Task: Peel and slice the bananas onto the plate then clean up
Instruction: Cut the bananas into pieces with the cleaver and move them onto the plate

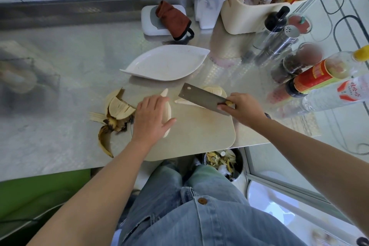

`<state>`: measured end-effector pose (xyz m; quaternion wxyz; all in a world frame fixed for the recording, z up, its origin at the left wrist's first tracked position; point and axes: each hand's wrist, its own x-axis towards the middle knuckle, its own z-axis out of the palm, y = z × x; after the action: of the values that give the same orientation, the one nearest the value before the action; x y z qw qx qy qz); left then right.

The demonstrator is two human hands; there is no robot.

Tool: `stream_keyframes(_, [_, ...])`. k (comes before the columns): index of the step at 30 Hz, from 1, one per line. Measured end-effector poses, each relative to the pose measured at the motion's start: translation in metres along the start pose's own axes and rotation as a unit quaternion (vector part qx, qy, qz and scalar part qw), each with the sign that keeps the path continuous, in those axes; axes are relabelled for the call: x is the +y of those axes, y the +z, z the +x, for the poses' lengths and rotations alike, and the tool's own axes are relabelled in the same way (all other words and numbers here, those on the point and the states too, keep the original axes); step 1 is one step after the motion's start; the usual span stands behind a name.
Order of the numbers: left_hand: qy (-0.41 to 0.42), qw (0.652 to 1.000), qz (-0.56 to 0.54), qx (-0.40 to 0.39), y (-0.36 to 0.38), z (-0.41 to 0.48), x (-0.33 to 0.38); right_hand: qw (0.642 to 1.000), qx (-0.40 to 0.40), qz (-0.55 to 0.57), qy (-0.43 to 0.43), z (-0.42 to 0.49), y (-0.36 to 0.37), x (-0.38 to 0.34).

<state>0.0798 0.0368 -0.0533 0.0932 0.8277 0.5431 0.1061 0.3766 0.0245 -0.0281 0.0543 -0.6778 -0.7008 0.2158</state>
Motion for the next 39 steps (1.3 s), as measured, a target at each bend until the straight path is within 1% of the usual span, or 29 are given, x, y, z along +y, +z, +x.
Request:
stream_keyframes(1, [-0.026, 0.999, 0.015, 0.02, -0.002, -0.002, 0.002, 1.0, -0.002, 0.016, 0.007, -0.002, 0.001, -0.001])
stream_keyframes(2, [-0.053, 0.998, 0.024, 0.022, -0.004, -0.004, 0.005, 0.999, -0.005, 0.029, 0.018, -0.004, 0.002, -0.004])
stream_keyframes(5, [-0.122, 0.991, 0.038, -0.032, -0.005, -0.014, 0.016, 0.998, -0.02, 0.047, 0.046, -0.011, 0.008, -0.013])
stream_keyframes(7, [-0.147, 0.986, 0.048, -0.056, -0.003, -0.021, 0.018, 0.997, -0.027, 0.044, 0.058, -0.017, 0.012, -0.019])
stream_keyframes(9, [-0.161, 0.984, 0.051, -0.064, -0.002, -0.025, 0.019, 0.997, -0.026, 0.03, 0.066, -0.022, 0.015, -0.023])
stream_keyframes(12, [-0.161, 0.983, 0.063, -0.063, -0.002, -0.025, 0.026, 0.997, -0.029, 0.006, 0.069, -0.032, 0.018, -0.028])
stream_keyframes(15, [-0.172, 0.98, 0.071, -0.071, 0.0, -0.02, 0.033, 0.997, -0.043, 0.006, 0.071, -0.041, 0.019, -0.028])
stream_keyframes(17, [-0.174, 0.98, 0.068, -0.074, 0.001, -0.019, 0.035, 0.997, -0.051, 0.011, 0.057, -0.045, 0.019, -0.028])
stream_keyframes(19, [-0.161, 0.983, 0.056, -0.07, 0.001, -0.021, 0.035, 0.998, -0.05, 0.019, 0.045, -0.048, 0.017, -0.027])
stream_keyframes(21, [-0.13, 0.989, 0.035, -0.068, 0.001, -0.025, 0.033, 0.998, -0.04, 0.036, 0.038, -0.053, 0.017, -0.026])
stream_keyframes(25, [-0.024, 0.996, -0.015, -0.079, 0.008, -0.032, 0.028, 0.999, -0.024, 0.039, 0.012, -0.059, 0.018, -0.026])
stream_keyframes(28, [0.054, 0.995, -0.013, -0.085, 0.013, -0.033, 0.027, 0.999, -0.027, 0.029, 0.001, -0.06, 0.016, -0.025])
stream_keyframes(32, [0.06, 0.995, -0.026, -0.079, 0.015, -0.03, 0.035, 0.999, -0.036, 0.009, -0.001, -0.068, 0.015, -0.022])
stream_keyframes(35, [0.074, 0.993, -0.031, -0.09, 0.015, -0.027, 0.042, 1.0, -0.03, -0.001, 0.003, -0.074, 0.015, -0.018])
stream_keyframes(39, [0.066, 0.993, -0.029, -0.096, 0.016, -0.022, 0.046, 1.0, -0.025, -0.006, 0.013, -0.079, 0.015, -0.013])
